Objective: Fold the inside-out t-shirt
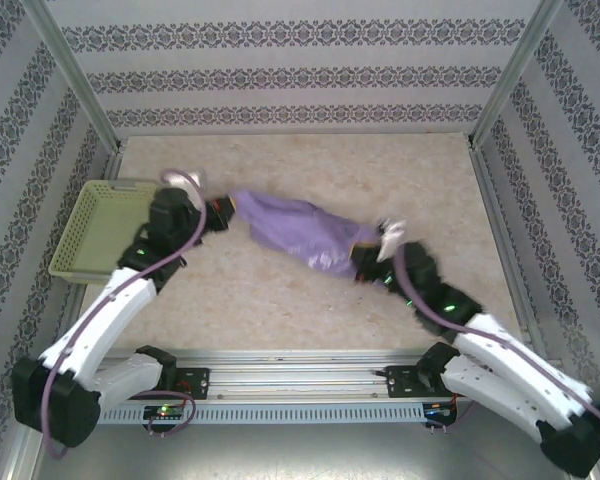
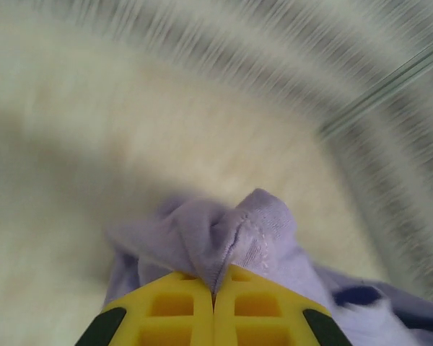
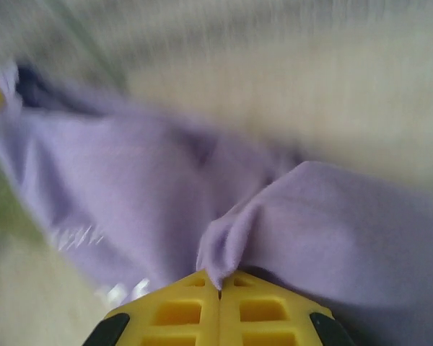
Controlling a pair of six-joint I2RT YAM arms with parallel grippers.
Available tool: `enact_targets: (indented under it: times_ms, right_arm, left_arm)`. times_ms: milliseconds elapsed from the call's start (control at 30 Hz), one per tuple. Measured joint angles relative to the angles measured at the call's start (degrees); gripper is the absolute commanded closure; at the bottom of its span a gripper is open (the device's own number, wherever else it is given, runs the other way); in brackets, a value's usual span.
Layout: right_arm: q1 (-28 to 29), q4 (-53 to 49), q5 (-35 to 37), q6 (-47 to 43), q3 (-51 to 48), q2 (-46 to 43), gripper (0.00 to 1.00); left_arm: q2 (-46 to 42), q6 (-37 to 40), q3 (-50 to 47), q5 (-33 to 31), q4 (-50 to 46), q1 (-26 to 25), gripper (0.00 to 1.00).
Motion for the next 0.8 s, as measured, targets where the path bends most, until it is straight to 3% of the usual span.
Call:
enact_targets:
  times_ms: [100,233,333,433,500,567,633,800]
  right_arm:
    - [9.6,0.5,3.1,6.6,-12.5,5.3,1.0]
    - [15.7,2.4,7.6,12.7,-14.8,9.8,0.97]
    - [17.2,2.7,10.0,14.1,-11.3,12.7,0.7]
    - [17.2,-0.2,12.5,13.9,-5.5,13.6,0.56]
    - [17.2,-3.4,14.2,13.0,-1.0,13.4,0.48]
    - [17.0,-6.7,15.6,11.9,3.0,13.1,0.41]
    - [15.6,-10.5,16.3,11.0,7.0,12.7,0.4]
    - [8.8,-14.9,15.9,8.9,10.1,12.6,0.4]
  left_arm:
    - [3.3,-1.1,-11.6,0.3,-3.7,0.0,1.0]
    - [3.2,-1.3,-17.2,0.7,-6.6,0.0,0.96]
    - [1.7,-0.9,-17.2,0.7,-7.0,0.0,0.83]
    - [-1.5,0.2,-16.7,-0.1,-9.4,0.0,0.63]
    - [-3.7,0.4,-14.8,-2.5,-13.4,-0.7,0.57]
    - [-5.0,0.7,-11.1,-6.7,-17.8,-3.6,0.53]
    - [-5.2,0.5,-6.3,-11.3,-21.0,-9.7,0.48]
    - [-0.3,-2.2,-0.6,-14.8,-18.5,-23.0,0.47]
